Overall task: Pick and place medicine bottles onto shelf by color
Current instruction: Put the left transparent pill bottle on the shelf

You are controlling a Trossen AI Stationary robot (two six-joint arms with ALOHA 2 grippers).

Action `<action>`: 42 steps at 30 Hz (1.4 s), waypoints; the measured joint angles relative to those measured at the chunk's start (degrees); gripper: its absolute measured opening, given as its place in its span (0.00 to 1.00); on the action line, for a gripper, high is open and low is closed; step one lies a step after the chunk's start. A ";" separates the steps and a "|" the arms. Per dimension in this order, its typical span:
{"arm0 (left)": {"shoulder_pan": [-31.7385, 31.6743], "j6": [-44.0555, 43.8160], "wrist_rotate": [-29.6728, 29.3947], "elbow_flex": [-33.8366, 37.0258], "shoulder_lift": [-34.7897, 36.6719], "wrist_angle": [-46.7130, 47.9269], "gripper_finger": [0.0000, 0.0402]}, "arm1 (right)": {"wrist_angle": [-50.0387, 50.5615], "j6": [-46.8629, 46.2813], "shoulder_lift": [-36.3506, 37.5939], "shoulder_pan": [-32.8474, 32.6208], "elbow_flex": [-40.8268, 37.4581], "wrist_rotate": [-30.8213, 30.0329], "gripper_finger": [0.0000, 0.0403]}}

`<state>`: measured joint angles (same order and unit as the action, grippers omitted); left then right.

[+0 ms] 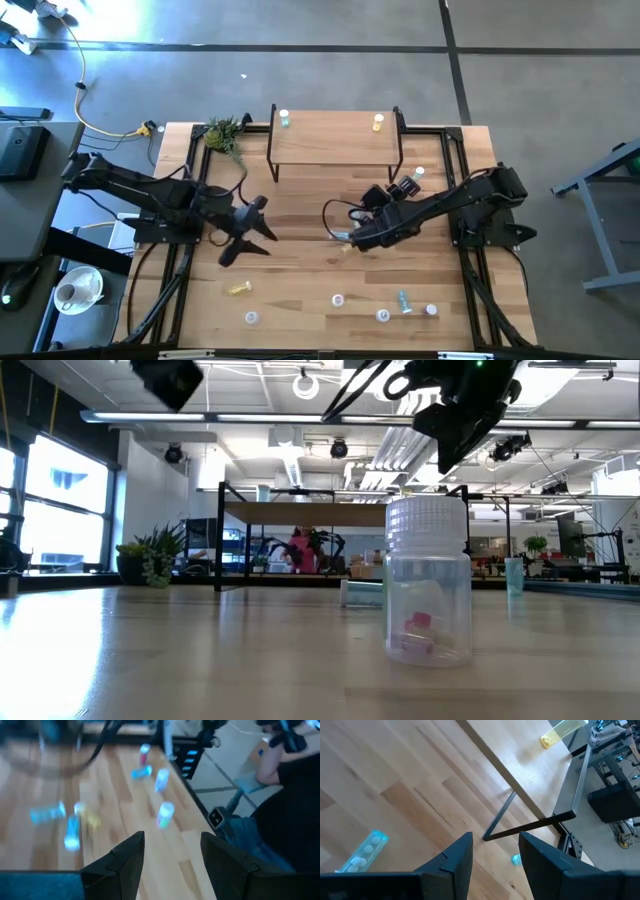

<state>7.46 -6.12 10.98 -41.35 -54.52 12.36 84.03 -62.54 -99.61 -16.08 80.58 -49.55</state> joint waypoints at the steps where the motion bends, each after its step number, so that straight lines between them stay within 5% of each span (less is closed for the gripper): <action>1: 0.41 2.88 -0.04 -0.58 0.00 -0.12 0.46 | 0.00 0.00 0.00 0.00 0.00 0.01 0.37; 7: 2.30 17.51 -0.03 -2.17 0.00 -3.42 0.46 | -0.14 0.99 0.00 -0.42 0.00 0.08 0.37; 15: 3.39 22.21 -0.95 -4.82 0.00 -5.77 0.51 | -0.85 1.05 0.00 -0.46 0.00 0.20 0.37; 22: 5.75 15.97 -13.11 -8.87 0.00 -2.36 0.62 | -0.92 1.07 0.00 -0.46 0.00 0.23 0.37; 31: 12.86 -0.93 -16.49 -10.27 -0.02 1.62 0.63 | -0.92 1.53 0.00 -0.46 0.00 0.23 0.37; 42: 27.12 2.06 -27.06 -10.27 -6.93 8.85 0.63 | -1.68 4.54 -0.02 -0.31 0.00 0.06 0.37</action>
<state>34.58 -4.07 -16.08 -51.62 -61.45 21.21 82.35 -58.00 -99.63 -16.38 80.58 -49.50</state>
